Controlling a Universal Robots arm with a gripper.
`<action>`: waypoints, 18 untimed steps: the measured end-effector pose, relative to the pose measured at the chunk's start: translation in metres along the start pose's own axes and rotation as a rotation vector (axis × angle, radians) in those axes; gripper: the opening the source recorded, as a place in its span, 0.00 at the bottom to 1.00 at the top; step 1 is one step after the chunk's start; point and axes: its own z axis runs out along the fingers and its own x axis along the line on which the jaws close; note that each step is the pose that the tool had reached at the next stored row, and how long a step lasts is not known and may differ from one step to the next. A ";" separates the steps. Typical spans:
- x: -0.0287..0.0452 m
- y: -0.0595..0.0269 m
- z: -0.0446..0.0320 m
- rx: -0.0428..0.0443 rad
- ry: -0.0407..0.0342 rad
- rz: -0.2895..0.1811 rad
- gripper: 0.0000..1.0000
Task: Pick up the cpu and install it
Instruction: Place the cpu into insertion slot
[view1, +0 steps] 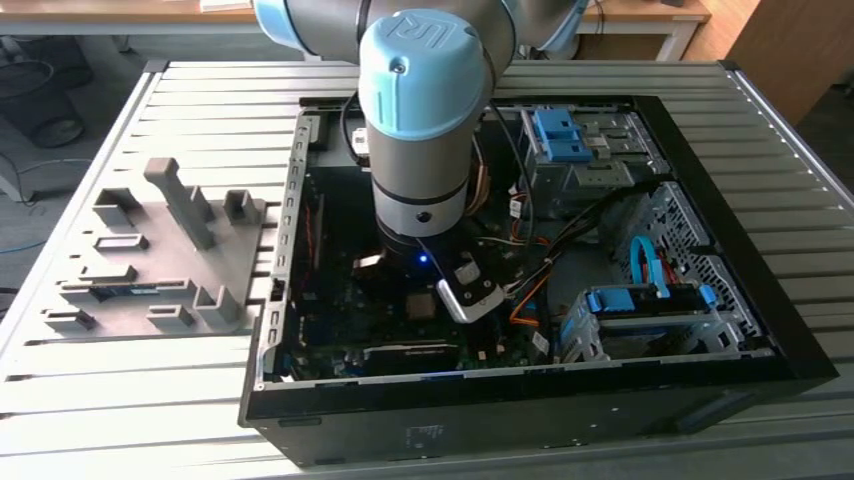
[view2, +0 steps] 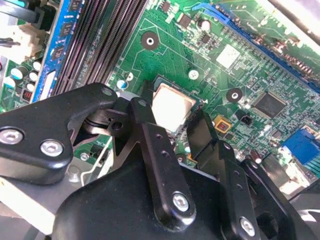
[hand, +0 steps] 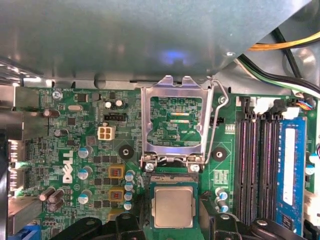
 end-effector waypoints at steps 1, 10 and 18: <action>0.0001 0.0004 0.0000 0.0001 0.0001 0.000 0.54; 0.0002 0.0022 -0.0001 0.0004 0.0002 0.000 0.54; 0.0000 0.0060 0.0001 0.0003 0.0001 0.001 0.54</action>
